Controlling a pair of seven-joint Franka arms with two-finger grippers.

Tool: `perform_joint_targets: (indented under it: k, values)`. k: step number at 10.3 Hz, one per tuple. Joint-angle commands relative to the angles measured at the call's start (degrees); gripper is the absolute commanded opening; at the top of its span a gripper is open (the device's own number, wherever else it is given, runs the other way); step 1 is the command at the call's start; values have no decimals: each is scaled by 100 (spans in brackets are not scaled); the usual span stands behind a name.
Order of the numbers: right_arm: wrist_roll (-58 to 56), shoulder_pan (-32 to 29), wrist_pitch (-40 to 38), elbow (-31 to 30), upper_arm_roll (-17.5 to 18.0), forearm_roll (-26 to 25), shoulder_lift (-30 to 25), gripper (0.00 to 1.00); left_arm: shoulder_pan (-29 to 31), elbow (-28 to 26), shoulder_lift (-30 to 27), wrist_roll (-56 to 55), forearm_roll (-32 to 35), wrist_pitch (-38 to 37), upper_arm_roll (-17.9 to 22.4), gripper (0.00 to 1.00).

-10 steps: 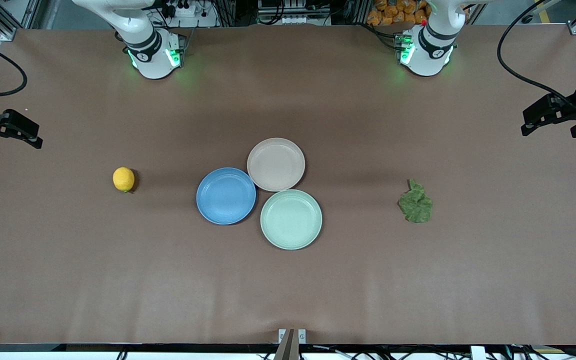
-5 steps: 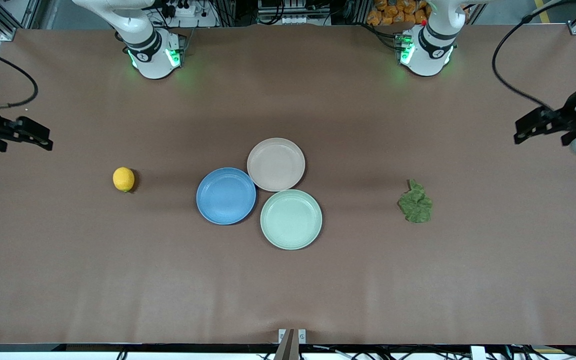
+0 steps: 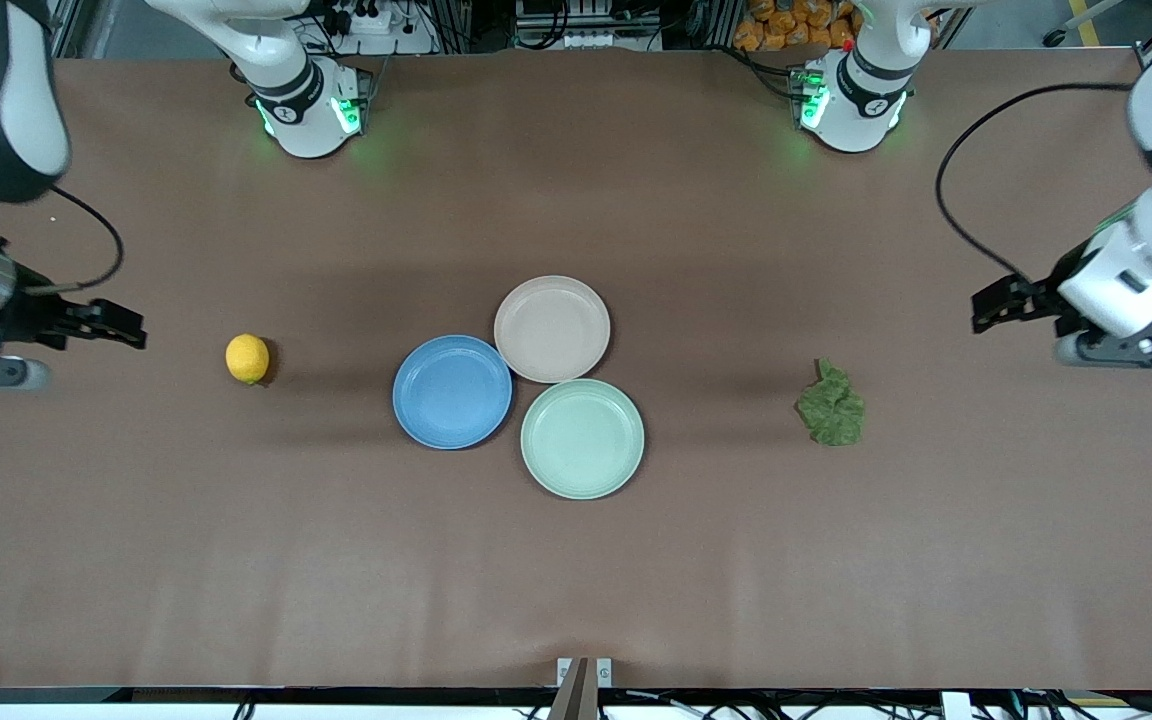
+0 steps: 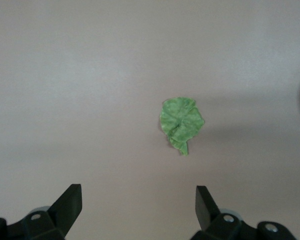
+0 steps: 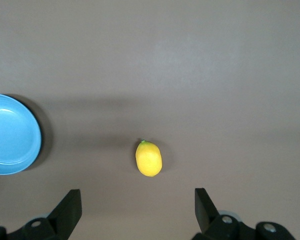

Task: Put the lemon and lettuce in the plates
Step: 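Lower the right gripper onto the lemon while the left gripper lowers onto lettuce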

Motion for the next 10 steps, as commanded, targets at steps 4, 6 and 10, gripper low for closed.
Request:
perform_joint_targets:
  k: [4,6,10]
  values:
    - [-34,-174,380,-280,69,376,936,100,-213,-888,697,-99,-33,1220,-59,100]
    - [-60,-174,336,-377,77,341,991,100,-222,-897,1083,-99,-24,1475,-59,100]
    - [-52,-130,1828,-1596,86,376,737,100,-432,-888,1839,-99,-16,1993,-50,100]
